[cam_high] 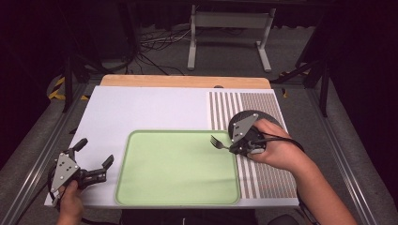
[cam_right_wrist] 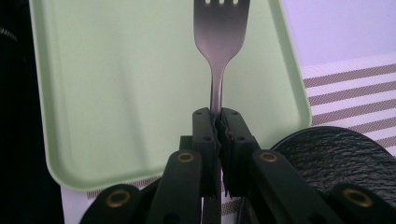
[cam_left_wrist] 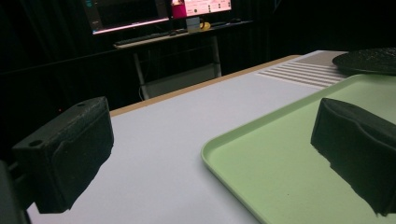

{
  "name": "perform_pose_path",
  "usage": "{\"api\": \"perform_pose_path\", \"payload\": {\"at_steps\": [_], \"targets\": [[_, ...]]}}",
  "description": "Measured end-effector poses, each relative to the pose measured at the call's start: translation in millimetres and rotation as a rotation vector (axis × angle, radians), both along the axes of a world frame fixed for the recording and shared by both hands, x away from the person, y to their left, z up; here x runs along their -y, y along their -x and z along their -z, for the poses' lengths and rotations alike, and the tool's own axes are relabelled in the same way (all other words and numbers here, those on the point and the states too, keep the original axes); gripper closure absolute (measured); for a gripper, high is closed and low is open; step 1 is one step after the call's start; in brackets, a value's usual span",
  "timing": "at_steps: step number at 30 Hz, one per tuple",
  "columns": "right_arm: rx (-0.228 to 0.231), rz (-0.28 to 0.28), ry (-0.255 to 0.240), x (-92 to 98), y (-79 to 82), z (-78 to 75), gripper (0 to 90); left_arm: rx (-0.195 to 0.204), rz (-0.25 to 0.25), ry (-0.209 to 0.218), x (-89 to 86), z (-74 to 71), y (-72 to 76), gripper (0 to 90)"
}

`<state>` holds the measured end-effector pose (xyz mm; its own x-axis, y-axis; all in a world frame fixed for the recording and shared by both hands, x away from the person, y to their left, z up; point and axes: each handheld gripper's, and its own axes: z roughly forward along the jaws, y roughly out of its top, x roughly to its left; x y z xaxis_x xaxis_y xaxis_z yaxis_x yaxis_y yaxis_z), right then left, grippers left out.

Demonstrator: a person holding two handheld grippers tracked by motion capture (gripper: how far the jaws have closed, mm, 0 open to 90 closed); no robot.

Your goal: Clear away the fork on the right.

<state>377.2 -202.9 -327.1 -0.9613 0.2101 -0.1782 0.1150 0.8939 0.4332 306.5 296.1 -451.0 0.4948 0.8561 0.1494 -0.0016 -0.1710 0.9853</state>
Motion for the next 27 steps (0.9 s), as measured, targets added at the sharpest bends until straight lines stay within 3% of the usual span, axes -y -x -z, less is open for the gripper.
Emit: {"api": "perform_pose_path", "payload": {"at_steps": [6,10,17,23,27], "targets": [[-0.037,0.1,-0.033,-13.5,-0.5,-0.8,85.1,0.0,0.0,-0.001,0.0,0.0,0.0,0.0],[-0.037,0.168,-0.045,-20.3,0.1,-0.9,85.1,0.0,0.001,-0.002,0.0,0.0,-0.1,0.0],[-0.072,0.288,-0.111,-27.0,-0.6,-2.0,85.2,0.0,0.002,0.0,0.0,-0.1,-0.1,0.0],[-0.065,0.347,-0.11,-34.9,-0.1,-0.3,85.2,-0.001,0.001,-0.001,0.1,0.0,-0.1,0.0],[-0.088,0.393,-0.114,-40.5,0.5,1.7,85.2,-0.001,0.003,-0.003,0.3,-0.1,-0.1,0.0]]}}
